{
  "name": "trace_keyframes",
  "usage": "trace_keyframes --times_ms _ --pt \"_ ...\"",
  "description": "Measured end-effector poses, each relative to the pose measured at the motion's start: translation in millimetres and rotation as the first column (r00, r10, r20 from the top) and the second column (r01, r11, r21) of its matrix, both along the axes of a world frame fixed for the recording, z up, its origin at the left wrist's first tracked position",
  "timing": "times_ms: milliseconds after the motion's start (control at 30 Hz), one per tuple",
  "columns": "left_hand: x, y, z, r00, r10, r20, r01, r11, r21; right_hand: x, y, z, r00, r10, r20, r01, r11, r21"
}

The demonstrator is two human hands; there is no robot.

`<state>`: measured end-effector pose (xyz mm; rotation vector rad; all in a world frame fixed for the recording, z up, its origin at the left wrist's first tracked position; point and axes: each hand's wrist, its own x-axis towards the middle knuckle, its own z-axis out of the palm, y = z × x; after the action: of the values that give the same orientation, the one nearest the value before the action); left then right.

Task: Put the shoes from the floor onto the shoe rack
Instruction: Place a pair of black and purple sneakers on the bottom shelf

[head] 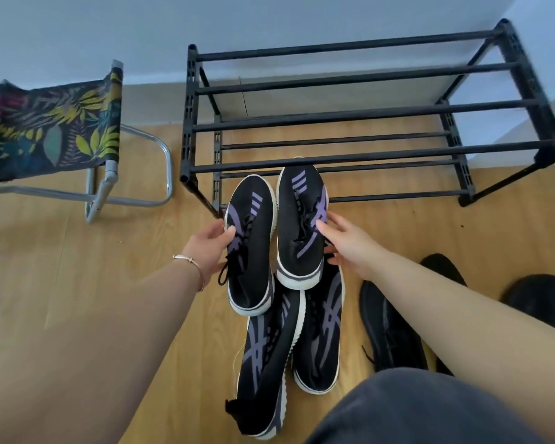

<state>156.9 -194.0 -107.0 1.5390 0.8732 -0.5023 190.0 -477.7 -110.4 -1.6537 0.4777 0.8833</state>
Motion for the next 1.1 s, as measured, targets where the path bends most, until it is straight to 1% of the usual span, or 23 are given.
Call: trace_keyframes --times_ms 67,133,267,367,533,633,733,867,1000,1100 --pt "-9.7 -0.4 0.7 0.999 0.040 0.016 -0.038 0.997 -0.060 -9.2 -2.9 2.2 1.000 0.018 0.020 -0.018 1.000 -0.002" --pt "-20.1 0.2 1.6 0.998 0.068 0.009 -0.067 0.994 -0.087 -20.7 -3.7 4.8 1.000 -0.017 0.009 0.017 1.000 0.005" --pt "-50.2 1.0 -2.6 0.994 0.051 -0.100 -0.060 0.994 -0.088 -55.3 -2.0 7.3 1.000 0.003 -0.027 -0.001 0.997 0.080" --pt "-69.4 -0.7 -9.5 0.992 0.001 -0.124 -0.018 0.990 -0.137 -72.1 2.3 1.9 0.999 -0.034 -0.001 0.034 0.997 0.070" --pt "-71.9 -7.1 -14.7 0.989 -0.017 -0.146 0.006 0.997 -0.072 -71.2 9.0 -3.7 0.990 -0.137 -0.018 0.138 0.987 0.088" --pt "-68.5 -8.2 -15.7 0.993 -0.001 -0.117 -0.003 0.999 -0.035 -64.0 7.9 -2.9 0.985 -0.171 -0.024 0.172 0.981 0.091" --pt "-56.7 -8.4 -14.4 0.998 0.012 -0.062 -0.015 0.999 -0.042 -46.8 3.3 0.1 0.979 -0.202 -0.016 0.202 0.974 0.104" --pt "-18.2 -14.7 -10.7 1.000 0.008 -0.003 -0.008 1.000 -0.027 -11.7 -4.4 4.9 0.978 -0.210 0.004 0.209 0.974 0.087" --pt "31.7 -24.0 -12.5 0.998 0.020 0.054 -0.022 0.999 0.044 24.2 -8.7 5.8 0.974 -0.220 0.050 0.219 0.975 0.029" --pt "57.9 -30.4 -15.3 0.996 -0.021 0.085 0.008 0.988 0.154 39.3 -8.1 2.6 0.976 -0.207 0.067 0.207 0.978 0.008"
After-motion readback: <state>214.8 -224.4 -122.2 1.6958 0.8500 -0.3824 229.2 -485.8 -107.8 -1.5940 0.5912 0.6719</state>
